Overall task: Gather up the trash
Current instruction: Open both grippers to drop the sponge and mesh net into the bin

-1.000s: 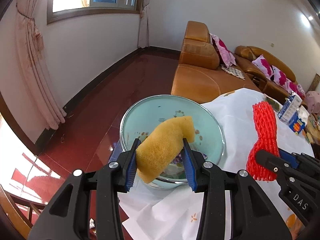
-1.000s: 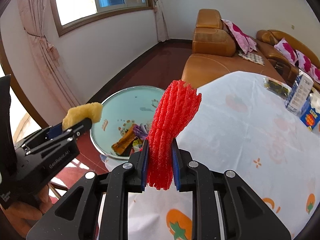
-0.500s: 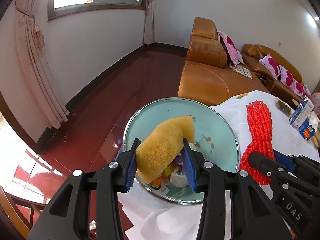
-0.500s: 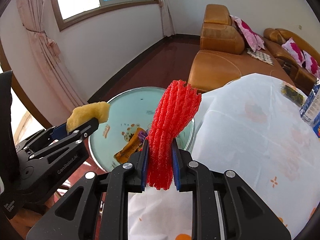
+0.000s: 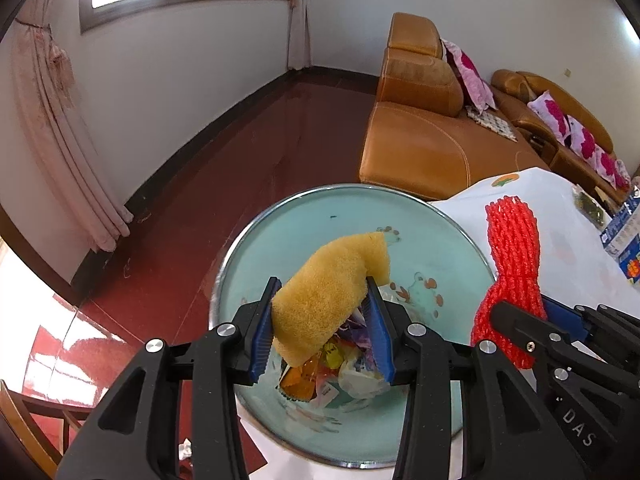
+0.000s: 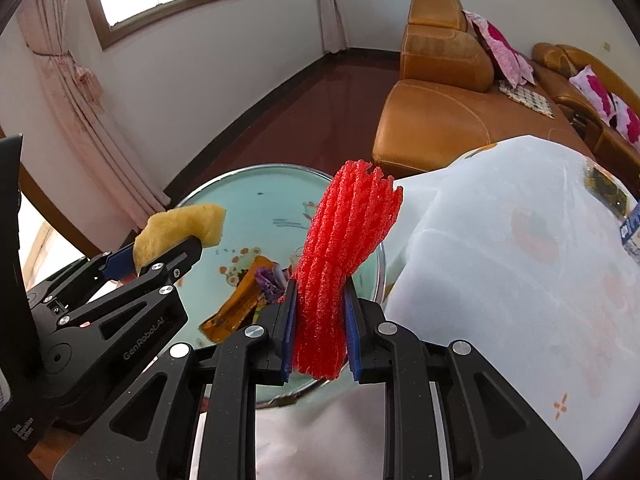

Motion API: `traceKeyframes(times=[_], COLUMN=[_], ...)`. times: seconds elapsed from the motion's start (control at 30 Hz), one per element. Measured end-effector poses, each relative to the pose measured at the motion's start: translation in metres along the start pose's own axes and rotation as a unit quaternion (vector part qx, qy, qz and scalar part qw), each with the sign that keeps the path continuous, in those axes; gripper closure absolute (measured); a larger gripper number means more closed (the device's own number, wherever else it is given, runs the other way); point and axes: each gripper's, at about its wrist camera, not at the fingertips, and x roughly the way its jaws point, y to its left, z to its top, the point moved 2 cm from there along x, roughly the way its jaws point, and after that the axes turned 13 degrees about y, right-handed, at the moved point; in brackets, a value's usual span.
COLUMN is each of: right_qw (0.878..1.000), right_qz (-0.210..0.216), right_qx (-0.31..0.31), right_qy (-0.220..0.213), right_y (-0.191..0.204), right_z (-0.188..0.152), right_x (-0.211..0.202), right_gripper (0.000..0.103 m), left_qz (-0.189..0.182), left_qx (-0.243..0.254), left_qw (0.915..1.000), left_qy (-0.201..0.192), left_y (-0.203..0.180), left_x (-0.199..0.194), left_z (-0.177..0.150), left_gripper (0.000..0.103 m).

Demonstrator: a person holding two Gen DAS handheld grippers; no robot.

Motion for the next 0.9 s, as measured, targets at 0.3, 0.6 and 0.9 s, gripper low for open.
traceKeyframes(times=[0.3,0.6,0.9], right_qw=[1.000,0.998,0.998], right_qz=[0.001,-0.008,0.027], right_qx=[-0.012,-0.042,-0.033], right_qy=[0.025,0.036,0.036], right_y=[-0.004,0.004,-0.012], right_z=[0.010,0.018,0.021], right_x=[0.022,0.039,0.034], right_gripper=[0.080,0.077,0.052], left_qz=[-0.005,0.010,0.023], left_qx=[-0.004,0.001,-0.006], left_qw=[0.9995,0.9992,0.9983], left_qy=[0.031,0.038,0.053], left_y=[0.000,0.001,0.003], left_x=[0.025,0.036,0.046], left_z=[0.008,0.014,0.016], left_gripper=[0.061,0.061,0.034])
